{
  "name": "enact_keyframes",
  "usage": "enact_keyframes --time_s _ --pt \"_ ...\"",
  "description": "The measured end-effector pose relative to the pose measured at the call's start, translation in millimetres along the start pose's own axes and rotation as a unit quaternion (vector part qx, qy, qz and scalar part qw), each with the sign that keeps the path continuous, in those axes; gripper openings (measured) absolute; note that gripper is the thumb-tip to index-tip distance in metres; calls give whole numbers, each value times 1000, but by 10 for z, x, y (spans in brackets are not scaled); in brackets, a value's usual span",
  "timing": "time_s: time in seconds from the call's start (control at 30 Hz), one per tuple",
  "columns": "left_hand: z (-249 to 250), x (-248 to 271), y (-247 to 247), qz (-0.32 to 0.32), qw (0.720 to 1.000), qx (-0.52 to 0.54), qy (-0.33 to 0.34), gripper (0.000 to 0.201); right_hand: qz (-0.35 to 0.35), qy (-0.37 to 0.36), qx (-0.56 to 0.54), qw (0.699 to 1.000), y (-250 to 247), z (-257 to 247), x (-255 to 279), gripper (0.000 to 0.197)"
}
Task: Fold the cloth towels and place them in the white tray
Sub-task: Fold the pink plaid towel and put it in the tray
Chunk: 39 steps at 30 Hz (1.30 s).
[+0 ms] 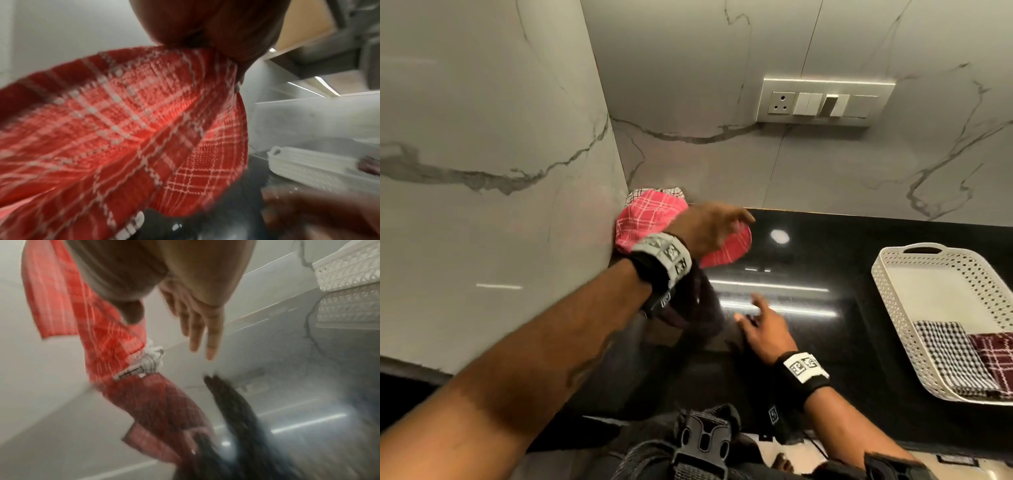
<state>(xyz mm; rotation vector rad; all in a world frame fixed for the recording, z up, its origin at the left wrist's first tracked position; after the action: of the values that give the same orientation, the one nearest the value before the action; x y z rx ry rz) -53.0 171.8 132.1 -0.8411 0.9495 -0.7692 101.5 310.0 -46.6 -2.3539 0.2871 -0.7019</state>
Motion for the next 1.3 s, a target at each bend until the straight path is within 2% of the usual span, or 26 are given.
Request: enact_keyframes --time_s 0.03,0.1,0.13,0.23,0.27,0.37,0.47,0.63,0.77,0.87,0.93,1.0,1.13,1.3 --pt "145 52 140 -32 999 12 -6 31 51 -15 -72 996 -115 -62 34 74" --pt "355 169 393 -57 998 25 -5 28 112 -76 -135 982 -304 -201 120 77" --pt "431 216 487 -59 998 34 5 26 132 -101 -137 977 -389 -284 175 70" --pt "595 306 601 -34 996 78 35 20 169 -133 -133 967 -528 -421 275 22" --pt "610 324 601 -18 995 93 42 19 170 -139 -139 966 -539 -425 295 18" --pt "587 386 519 -7 995 95 41 17 214 -165 -143 952 -589 -394 341 13" --pt "392 477 388 -33 996 81 1 15 255 -151 -168 940 -737 -300 376 26" --pt "33 630 178 -98 991 45 -84 18 261 -155 -70 950 -1079 -197 375 26" --pt "41 665 110 -157 970 158 -100 27 251 -146 -3 957 -1358 -172 365 21" --pt "-37 712 105 -189 966 155 -87 16 254 -144 5 956 -1566 -146 339 17" --pt "-178 759 99 -180 972 116 -96 10 251 -142 -4 957 -1715 -123 306 19" --pt "-298 828 79 -160 976 77 -124 13 238 -135 11 962 -1826 -112 243 24" --pt "-330 849 -30 -149 977 25 -148 22 169 -97 82 977 -1927 -153 -2 29" --pt "-218 431 -493 -89 980 -70 -161 12 232 -103 78 964 -2415 -593 -122 25"
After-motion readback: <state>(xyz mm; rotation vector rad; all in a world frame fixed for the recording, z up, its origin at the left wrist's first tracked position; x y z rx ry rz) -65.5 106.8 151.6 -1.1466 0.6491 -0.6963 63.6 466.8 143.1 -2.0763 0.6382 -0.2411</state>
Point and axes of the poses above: each hand's wrist, its own x-axis away from the middle knuckle, its own y-axis out of the palm, z = x × y, the point moved 3 cm from there along -x, towards the middle knuckle, and after that the axes turned 14 degrees about y, right-handed, at the moved point
